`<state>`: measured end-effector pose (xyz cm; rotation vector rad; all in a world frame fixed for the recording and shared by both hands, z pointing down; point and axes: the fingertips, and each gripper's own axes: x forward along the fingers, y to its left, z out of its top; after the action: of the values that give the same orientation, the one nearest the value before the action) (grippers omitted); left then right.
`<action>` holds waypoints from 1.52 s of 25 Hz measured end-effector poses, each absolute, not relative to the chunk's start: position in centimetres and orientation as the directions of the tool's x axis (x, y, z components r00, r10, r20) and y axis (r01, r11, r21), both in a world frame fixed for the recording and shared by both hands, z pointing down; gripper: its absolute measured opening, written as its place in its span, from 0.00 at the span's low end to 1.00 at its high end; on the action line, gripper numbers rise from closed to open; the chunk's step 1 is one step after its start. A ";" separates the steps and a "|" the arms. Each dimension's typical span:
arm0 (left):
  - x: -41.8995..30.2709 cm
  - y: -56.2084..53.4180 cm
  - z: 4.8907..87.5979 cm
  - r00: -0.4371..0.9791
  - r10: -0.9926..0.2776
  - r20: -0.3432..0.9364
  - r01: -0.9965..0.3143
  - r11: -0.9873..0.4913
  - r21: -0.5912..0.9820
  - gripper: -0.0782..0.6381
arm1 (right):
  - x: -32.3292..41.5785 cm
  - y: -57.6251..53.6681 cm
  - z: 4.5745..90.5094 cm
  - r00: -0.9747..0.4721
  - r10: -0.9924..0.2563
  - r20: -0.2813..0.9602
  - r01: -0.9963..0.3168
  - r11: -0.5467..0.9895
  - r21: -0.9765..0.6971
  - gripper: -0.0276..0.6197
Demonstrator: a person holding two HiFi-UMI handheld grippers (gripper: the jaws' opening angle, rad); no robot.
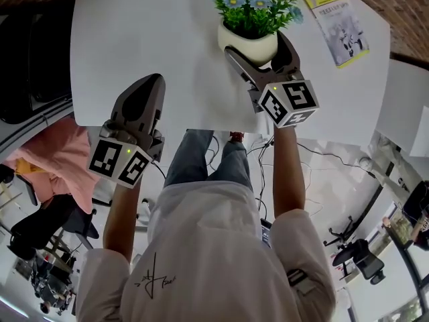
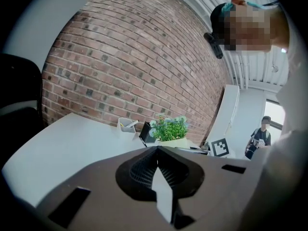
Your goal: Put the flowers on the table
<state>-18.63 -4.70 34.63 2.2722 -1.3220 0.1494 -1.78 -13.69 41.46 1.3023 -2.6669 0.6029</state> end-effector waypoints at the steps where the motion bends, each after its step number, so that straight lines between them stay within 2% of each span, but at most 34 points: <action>1: -18.9 -4.8 34.6 0.516 -0.790 0.332 -0.840 -0.391 0.376 0.12 | -1.9 -13.7 41.7 -0.624 -0.731 0.276 -0.778 0.552 -0.299 0.83; 21: -20.1 -3.7 34.8 0.494 -0.805 0.329 -0.847 -0.358 0.394 0.12 | -3.7 -13.9 45.6 -0.592 -0.712 0.378 -0.802 0.566 -0.189 0.83; 38: -19.6 -3.2 35.1 0.495 -0.804 0.330 -0.846 -0.361 0.392 0.12 | -2.9 -13.0 47.1 -0.574 -0.709 0.410 -0.808 0.570 -0.146 0.83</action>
<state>-19.64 -3.22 35.12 2.2290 -1.3545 0.1102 -2.94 -13.02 47.10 1.2453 -2.4997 0.4608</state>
